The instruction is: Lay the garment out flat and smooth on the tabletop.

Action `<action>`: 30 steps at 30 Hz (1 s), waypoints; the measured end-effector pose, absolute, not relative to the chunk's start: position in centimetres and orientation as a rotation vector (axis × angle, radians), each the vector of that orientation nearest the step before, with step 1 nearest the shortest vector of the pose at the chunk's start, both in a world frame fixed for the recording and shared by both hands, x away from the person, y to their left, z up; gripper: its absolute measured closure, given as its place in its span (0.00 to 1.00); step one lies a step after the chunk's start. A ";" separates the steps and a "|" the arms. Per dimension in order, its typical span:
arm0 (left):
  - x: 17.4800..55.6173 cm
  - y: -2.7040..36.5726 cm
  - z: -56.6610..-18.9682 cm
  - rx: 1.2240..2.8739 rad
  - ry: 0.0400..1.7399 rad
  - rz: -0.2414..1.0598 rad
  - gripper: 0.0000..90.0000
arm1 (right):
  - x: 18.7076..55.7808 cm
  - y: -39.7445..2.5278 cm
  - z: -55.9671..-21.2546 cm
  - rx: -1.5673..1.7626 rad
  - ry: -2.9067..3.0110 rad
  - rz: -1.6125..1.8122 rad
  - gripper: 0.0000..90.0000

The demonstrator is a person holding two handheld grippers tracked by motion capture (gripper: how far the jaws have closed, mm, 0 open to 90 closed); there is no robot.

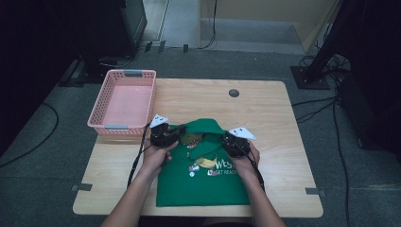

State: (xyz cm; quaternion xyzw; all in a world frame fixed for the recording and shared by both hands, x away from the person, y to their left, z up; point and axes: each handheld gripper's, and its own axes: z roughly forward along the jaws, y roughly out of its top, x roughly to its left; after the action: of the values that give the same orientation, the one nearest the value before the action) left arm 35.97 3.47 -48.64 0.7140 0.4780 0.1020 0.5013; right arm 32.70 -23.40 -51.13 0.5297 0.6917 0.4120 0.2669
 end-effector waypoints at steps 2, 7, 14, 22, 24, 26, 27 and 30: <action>35.8 3.2 -49.6 1.753 1.164 0.250 0.97 | 32.6 -23.2 -51.7 1.429 1.903 1.101 0.83; 35.1 2.7 -51.4 1.783 1.167 0.248 0.97 | 32.2 -23.9 -52.3 1.521 1.889 1.154 0.82; 33.5 1.7 -52.0 1.832 1.159 0.255 0.97 | 30.7 -24.0 -52.5 1.528 1.921 1.048 0.83; 30.7 0.6 -52.1 1.872 1.127 0.236 0.97 | 27.7 -25.0 -52.5 1.558 1.906 1.051 0.83; 29.9 0.3 -52.2 1.875 1.123 0.219 0.97 | 26.8 -25.2 -52.5 1.552 1.909 1.041 0.83; 29.2 0.0 -52.2 1.882 1.112 0.209 0.97 | 26.0 -25.5 -52.6 1.554 1.910 1.043 0.83; 28.9 -0.1 -52.1 1.885 1.109 0.208 0.97 | 25.6 -25.7 -52.6 1.549 1.909 1.040 0.83; 28.4 0.0 -51.6 1.871 1.104 0.184 0.97 | 24.7 -25.8 -52.2 1.524 1.917 1.033 0.83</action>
State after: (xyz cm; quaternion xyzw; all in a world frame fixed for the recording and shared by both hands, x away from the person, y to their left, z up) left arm 28.43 0.03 -51.64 0.7608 0.4491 0.0747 0.4625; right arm 24.66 -25.79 -52.15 0.5565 0.7004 0.3774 0.2394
